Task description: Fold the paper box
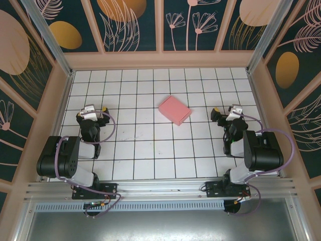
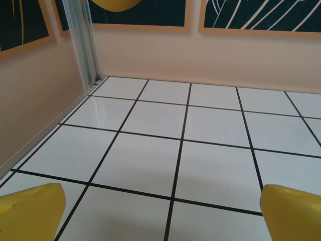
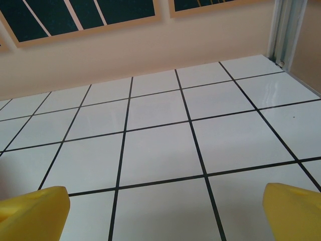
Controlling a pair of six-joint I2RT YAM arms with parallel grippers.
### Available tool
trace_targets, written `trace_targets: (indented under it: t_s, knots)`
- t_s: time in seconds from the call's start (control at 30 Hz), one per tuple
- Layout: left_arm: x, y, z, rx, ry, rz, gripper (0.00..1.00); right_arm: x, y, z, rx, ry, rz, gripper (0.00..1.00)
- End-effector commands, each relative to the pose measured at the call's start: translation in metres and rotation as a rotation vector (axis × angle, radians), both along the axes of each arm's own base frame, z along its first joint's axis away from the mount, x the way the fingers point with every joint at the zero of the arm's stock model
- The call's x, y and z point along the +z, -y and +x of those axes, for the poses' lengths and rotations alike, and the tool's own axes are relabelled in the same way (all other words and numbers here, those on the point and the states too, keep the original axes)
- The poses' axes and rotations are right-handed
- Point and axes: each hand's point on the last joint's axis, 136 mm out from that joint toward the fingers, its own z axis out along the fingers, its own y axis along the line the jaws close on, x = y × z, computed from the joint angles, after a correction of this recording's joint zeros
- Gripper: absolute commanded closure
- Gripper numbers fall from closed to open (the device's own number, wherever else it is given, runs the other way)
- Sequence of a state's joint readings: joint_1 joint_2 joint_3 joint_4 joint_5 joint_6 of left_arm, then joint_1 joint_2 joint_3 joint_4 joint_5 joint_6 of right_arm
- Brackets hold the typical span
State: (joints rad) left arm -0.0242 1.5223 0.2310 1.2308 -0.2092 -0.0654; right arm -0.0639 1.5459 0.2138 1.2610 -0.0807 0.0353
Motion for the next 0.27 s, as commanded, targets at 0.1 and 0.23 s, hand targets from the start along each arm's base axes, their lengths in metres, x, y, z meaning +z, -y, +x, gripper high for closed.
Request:
trace_targets:
  t_s: [0.1, 0.23]
  knots:
    - [0.0123, 0.0014, 0.0029, -0.011, 0.052, -0.021, 0.01, 0.0097, -0.002, 0.0043, 0.006, 0.039, -0.015, 0.01]
    - [0.0133, 0.0014, 0.0019, -0.011, 0.056, -0.019, 0.01, 0.0097, -0.0021, 0.0041, 0.007, 0.039, -0.015, 0.01]
